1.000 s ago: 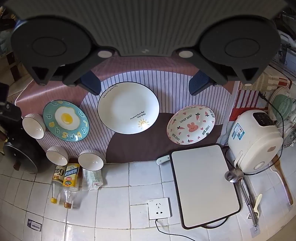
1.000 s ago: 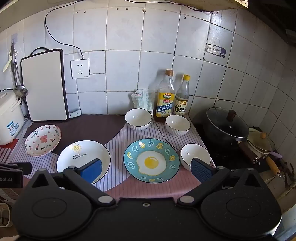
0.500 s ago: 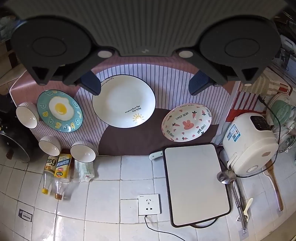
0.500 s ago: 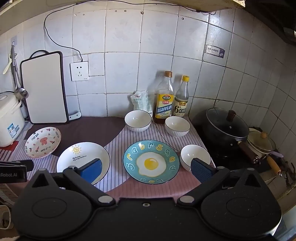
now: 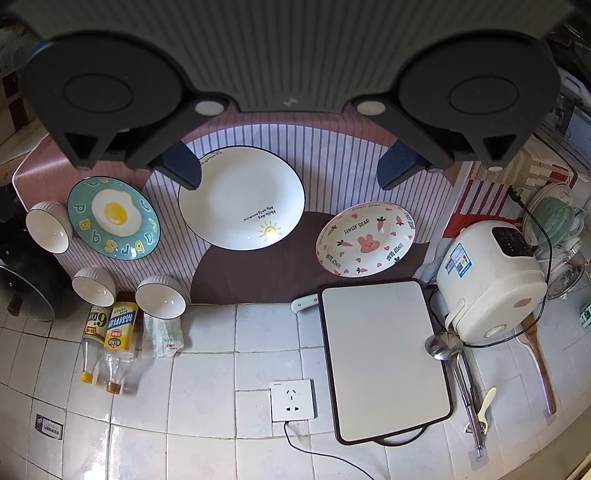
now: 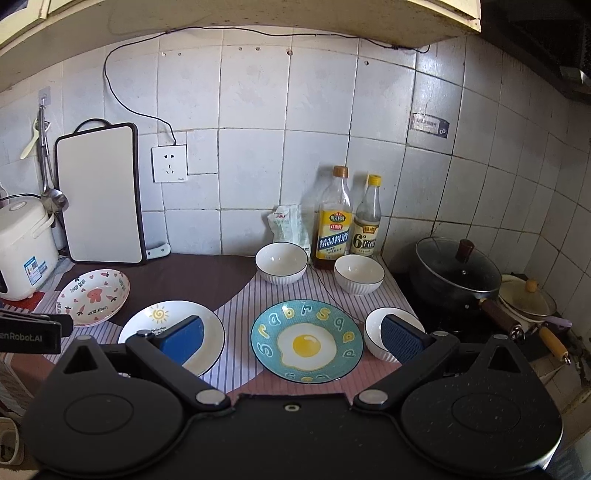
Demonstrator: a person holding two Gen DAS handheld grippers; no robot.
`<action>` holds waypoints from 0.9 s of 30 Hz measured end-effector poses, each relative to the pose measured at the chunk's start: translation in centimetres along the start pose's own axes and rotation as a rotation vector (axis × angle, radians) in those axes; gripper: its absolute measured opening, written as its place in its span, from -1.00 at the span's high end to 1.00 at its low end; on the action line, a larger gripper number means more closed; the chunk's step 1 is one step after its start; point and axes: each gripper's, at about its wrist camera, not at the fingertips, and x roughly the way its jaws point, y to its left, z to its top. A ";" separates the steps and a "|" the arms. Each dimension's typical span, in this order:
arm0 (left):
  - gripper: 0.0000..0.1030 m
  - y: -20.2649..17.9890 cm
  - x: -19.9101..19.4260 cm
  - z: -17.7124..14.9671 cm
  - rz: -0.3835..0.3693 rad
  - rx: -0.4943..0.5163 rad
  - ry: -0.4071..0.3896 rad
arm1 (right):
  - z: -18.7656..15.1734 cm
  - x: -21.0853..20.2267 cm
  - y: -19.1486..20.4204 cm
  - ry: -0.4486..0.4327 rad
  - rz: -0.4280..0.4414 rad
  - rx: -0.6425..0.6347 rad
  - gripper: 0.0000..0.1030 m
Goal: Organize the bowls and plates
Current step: 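Move both grippers toward the white sun-print plate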
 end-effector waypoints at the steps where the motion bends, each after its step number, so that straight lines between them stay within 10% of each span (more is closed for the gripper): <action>1: -1.00 0.1 0.1 0.0 -0.004 -0.002 0.005 | -0.1 0.0 0.1 -0.003 -0.005 -0.008 -1.00; 27: -1.00 -0.6 0.0 -0.5 -0.017 0.046 0.001 | -0.7 1.5 -0.3 0.035 -0.061 -0.018 -1.00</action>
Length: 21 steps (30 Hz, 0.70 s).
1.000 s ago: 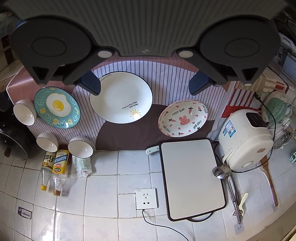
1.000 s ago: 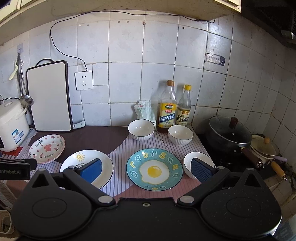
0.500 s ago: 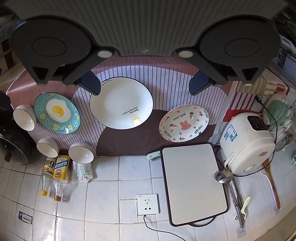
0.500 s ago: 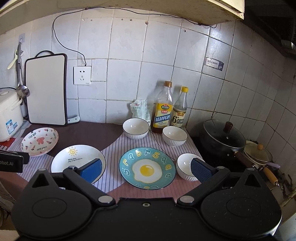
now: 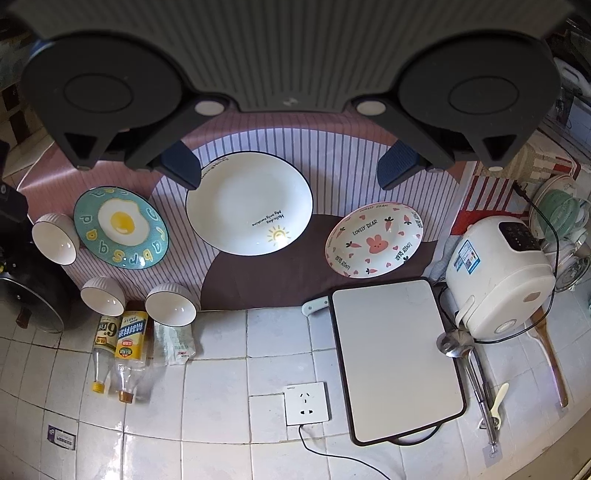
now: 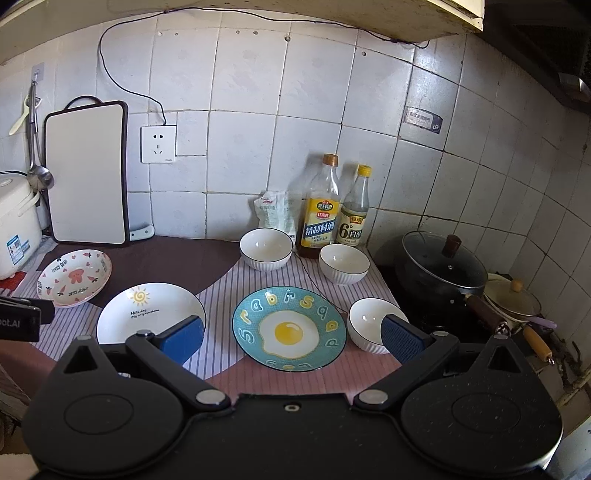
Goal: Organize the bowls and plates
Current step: 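Move both grippers toward the white sun-print plate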
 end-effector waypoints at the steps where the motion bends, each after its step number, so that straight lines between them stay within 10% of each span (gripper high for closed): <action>1: -1.00 0.0 0.0 -0.1 0.001 -0.001 0.001 | 0.0 0.1 -0.1 0.003 0.004 0.007 -1.00; 12: -1.00 0.6 0.3 -0.7 0.005 -0.022 0.024 | -0.4 0.4 -0.2 0.007 0.036 0.013 -1.00; 21: -1.00 2.3 -0.6 0.9 -0.083 0.007 -0.141 | 0.4 -0.7 0.2 -0.103 0.244 0.006 -1.00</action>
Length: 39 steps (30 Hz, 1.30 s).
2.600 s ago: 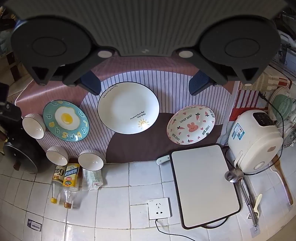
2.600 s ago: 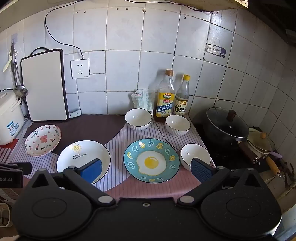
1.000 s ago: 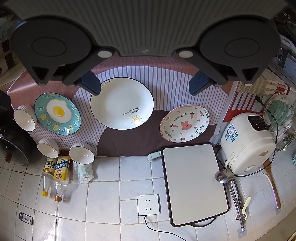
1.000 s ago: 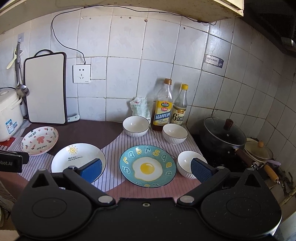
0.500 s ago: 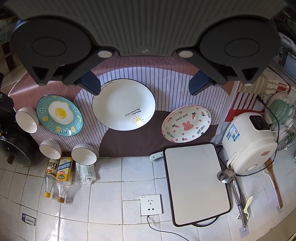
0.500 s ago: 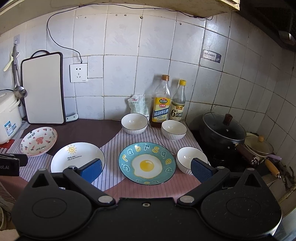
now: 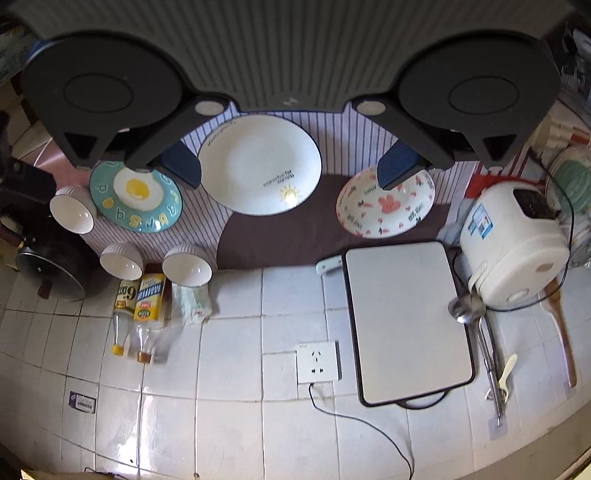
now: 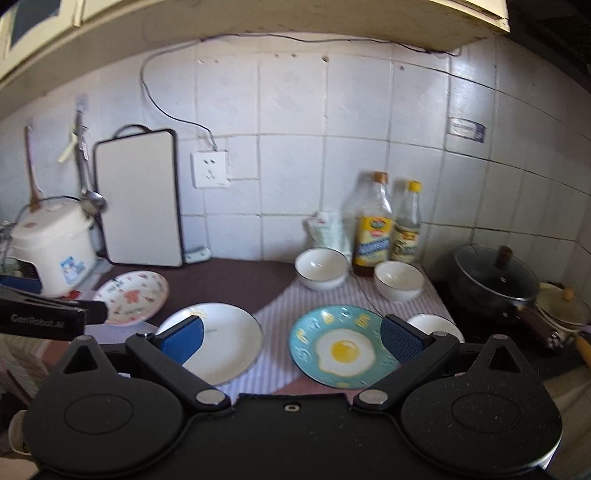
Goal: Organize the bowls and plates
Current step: 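Move both grippers toward the white sun-print plate, then close both grippers on the rim of the white sun-print plate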
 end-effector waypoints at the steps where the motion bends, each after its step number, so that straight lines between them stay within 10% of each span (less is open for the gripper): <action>1: -1.00 0.4 0.5 0.3 -0.001 -0.008 0.004 | 0.1 0.3 0.3 -0.015 0.019 -0.011 -1.00; 7: -1.00 3.5 5.9 0.4 -0.117 -0.080 0.090 | -0.7 4.5 0.8 -0.098 0.215 -0.029 -1.00; 23: -0.60 5.5 23.3 -5.9 -0.198 -0.110 0.292 | -6.3 24.4 -1.1 0.247 0.319 0.159 -0.83; 30: -0.22 6.2 28.5 -7.5 -0.267 -0.182 0.464 | -9.6 29.0 -1.7 0.380 0.312 0.262 -0.19; 35: 0.11 7.3 29.5 -6.8 -0.274 -0.239 0.475 | -9.6 29.9 -1.7 0.389 0.263 0.271 -0.02; 39: 0.44 6.7 29.8 -6.8 -0.241 -0.204 0.462 | -10.0 30.5 -1.9 0.382 0.254 0.243 0.51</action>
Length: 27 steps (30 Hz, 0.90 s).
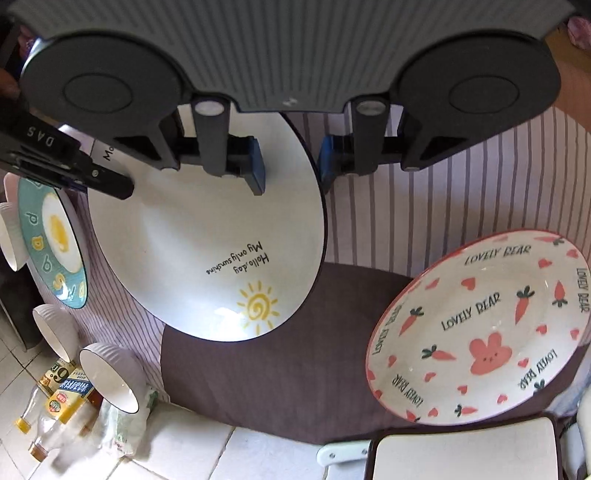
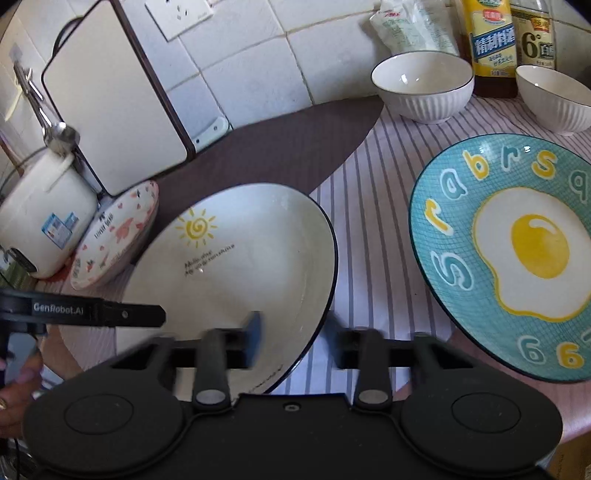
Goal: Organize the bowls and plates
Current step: 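Close both grippers on the rim of the white sun-print plate, then lift the sun-print plate and carry it toward the cutting board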
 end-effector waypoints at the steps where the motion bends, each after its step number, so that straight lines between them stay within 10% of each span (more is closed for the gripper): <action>1: 0.45 0.1 0.0 -0.2 -0.007 -0.015 -0.009 | -0.1 0.0 -0.3 -0.009 0.018 -0.002 0.51; 27: 0.46 -0.8 -2.9 6.4 -0.050 -0.014 -0.130 | 5.9 -1.9 0.0 -0.085 0.086 -0.157 0.49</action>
